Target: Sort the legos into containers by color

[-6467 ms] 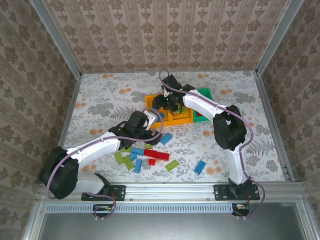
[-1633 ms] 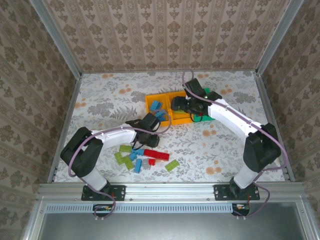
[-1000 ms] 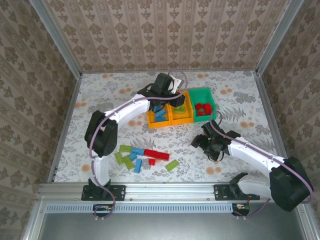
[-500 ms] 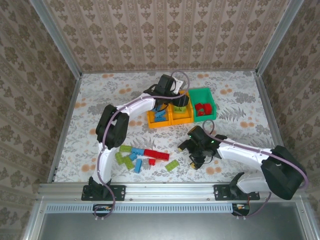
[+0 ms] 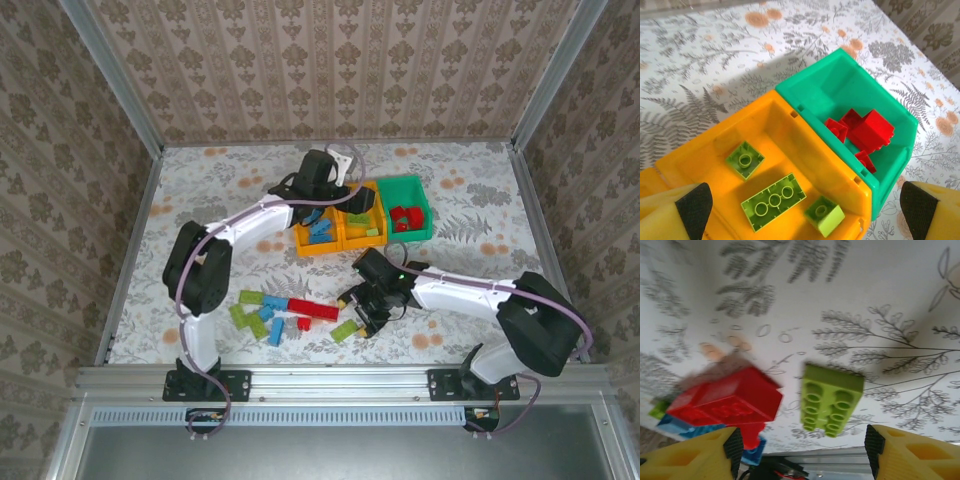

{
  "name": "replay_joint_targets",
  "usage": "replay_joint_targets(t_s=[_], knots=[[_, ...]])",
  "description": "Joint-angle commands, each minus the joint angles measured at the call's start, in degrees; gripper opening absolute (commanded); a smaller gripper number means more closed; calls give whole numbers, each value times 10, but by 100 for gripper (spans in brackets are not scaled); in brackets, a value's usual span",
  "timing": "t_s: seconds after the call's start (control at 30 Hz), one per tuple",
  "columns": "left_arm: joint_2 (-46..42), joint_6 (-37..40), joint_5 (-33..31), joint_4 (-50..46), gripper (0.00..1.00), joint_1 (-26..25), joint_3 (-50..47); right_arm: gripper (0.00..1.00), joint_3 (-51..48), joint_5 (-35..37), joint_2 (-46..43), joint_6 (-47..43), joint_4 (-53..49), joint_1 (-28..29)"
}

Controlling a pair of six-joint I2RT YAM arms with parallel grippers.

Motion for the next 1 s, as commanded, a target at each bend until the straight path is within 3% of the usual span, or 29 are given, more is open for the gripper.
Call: replay_joint_targets(t_s=[0.0,0.63,0.87,0.97], knots=[[-43,14,-28,16,100,3,-31,68,27,-30,18,-6,-52,8],[-146,-1,-50,33,100,41,-151,56,53,-31,123,-22,-65,33],[-200,-3,-63,25,100,53,-202,32,34,3,143,-61,-85,9],[-229,-6,-75,22,100,60,-236,27,14,37,125,-86,-104,-18]])
